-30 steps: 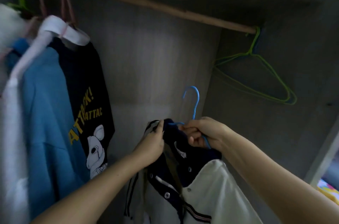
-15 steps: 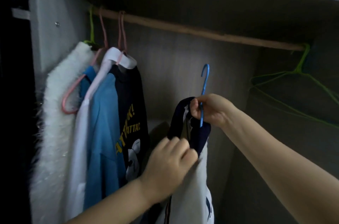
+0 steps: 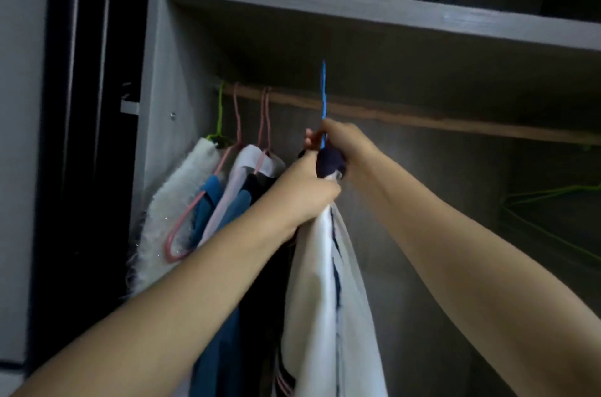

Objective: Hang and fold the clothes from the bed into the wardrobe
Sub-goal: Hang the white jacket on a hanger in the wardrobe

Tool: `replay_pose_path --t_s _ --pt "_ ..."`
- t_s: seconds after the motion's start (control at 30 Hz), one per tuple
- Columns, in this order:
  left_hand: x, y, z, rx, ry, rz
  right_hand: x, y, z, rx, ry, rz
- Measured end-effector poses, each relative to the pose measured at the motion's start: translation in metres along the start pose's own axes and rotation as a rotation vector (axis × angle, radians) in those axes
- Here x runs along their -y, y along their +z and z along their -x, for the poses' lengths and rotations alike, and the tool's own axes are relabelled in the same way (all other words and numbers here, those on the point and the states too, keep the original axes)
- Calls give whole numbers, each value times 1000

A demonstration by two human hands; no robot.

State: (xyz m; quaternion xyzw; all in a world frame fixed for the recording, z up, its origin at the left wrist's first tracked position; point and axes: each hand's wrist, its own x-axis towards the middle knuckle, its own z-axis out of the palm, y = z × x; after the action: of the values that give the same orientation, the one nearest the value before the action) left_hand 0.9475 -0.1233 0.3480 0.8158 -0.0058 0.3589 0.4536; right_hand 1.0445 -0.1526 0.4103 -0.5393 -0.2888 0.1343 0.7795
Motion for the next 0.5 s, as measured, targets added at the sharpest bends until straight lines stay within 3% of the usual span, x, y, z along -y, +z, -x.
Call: replay_pose_path --t_s 0.17,0.3,0.5 --pt "17 -29 -47 -72 25 -668 -2 20 -45 -55 -68 337" --pt "45 -34 -50 -60 -14 -1200 -24 27 -71 -79 -70 810" --pt "59 -38 -56 -78 -24 -1286 -35 33 -86 -17 -92 796"
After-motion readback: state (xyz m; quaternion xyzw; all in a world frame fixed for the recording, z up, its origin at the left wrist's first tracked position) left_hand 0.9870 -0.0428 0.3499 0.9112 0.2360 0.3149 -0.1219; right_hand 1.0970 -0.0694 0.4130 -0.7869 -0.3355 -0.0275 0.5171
